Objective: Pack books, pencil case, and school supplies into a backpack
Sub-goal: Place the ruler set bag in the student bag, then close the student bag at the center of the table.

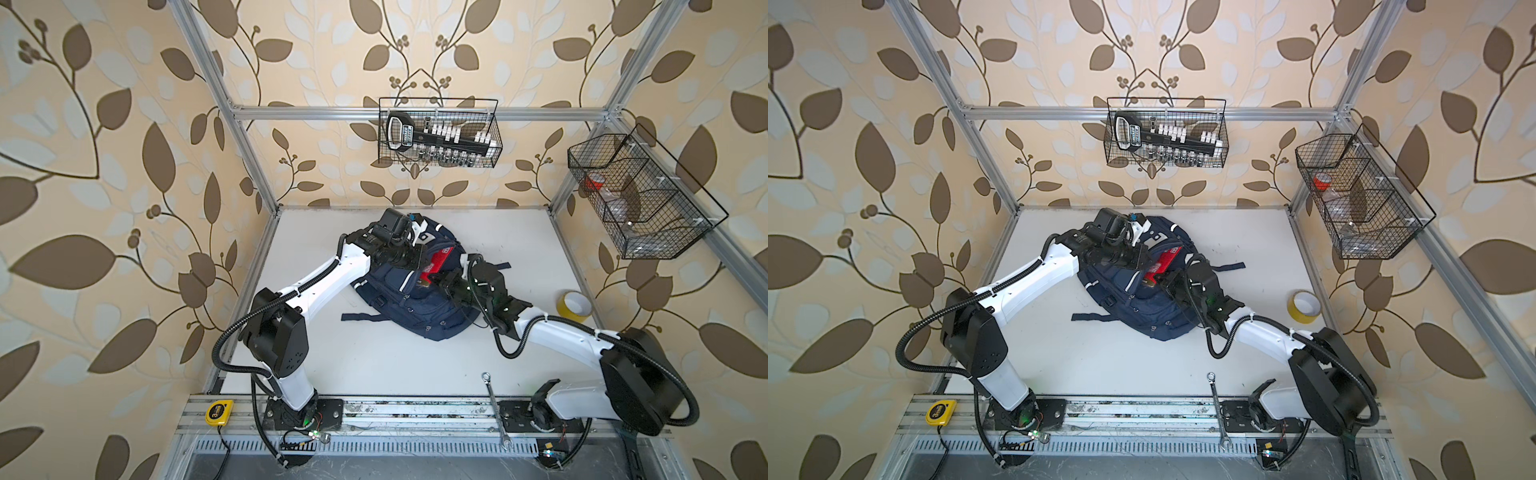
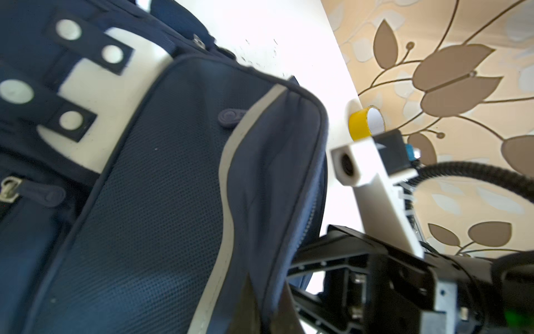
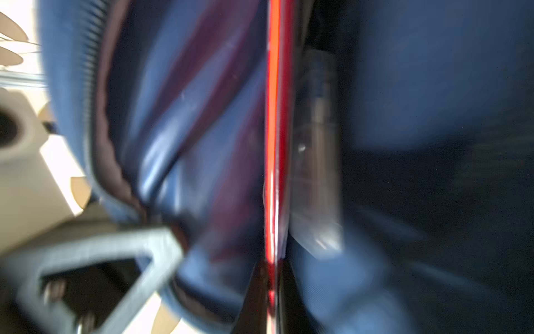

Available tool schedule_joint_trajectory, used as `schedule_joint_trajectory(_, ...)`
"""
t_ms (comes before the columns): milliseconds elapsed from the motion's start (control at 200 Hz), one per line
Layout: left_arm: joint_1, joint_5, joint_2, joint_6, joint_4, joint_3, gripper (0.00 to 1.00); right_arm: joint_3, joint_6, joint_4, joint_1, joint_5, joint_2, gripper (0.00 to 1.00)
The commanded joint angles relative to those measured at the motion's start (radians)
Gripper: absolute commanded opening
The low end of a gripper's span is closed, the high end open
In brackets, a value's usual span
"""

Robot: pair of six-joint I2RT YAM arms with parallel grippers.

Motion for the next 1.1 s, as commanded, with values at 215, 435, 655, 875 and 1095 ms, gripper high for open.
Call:
schedule_joint_trajectory(215, -0.024, 0.02, 0.014, -0.016, -0.057, 0.12, 0.51, 0.117, -0.116, -0.15, 0.06, 0.168, 0.037, 0.49)
schedule_joint_trajectory(435, 0.024, -0.083, -0.096, -0.1, -0.018, 0.01, 0.56, 0.05, -0.339, -0.562, 0.097, 0.361, -0.25, 0.62)
schedule_joint_trajectory(655, 0.188, -0.253, -0.444, -0.305, 0.077, -0.39, 0.61, 0.163, -0.378, -0.798, 0.371, 0.558, -0.209, 0.52)
schedule_joint_trajectory(875, 0.205, -0.171, -0.515, -0.363, 0.144, -0.584, 0.58, 0.43, -0.328, -0.971, 0.501, 0.613, 0.103, 0.47)
schedule_joint_trajectory(1095, 0.208, -0.144, -0.504, -0.358, 0.173, -0.608, 0.56, 0.478, -0.282, -0.961, 0.498, 0.618, 0.252, 0.46)
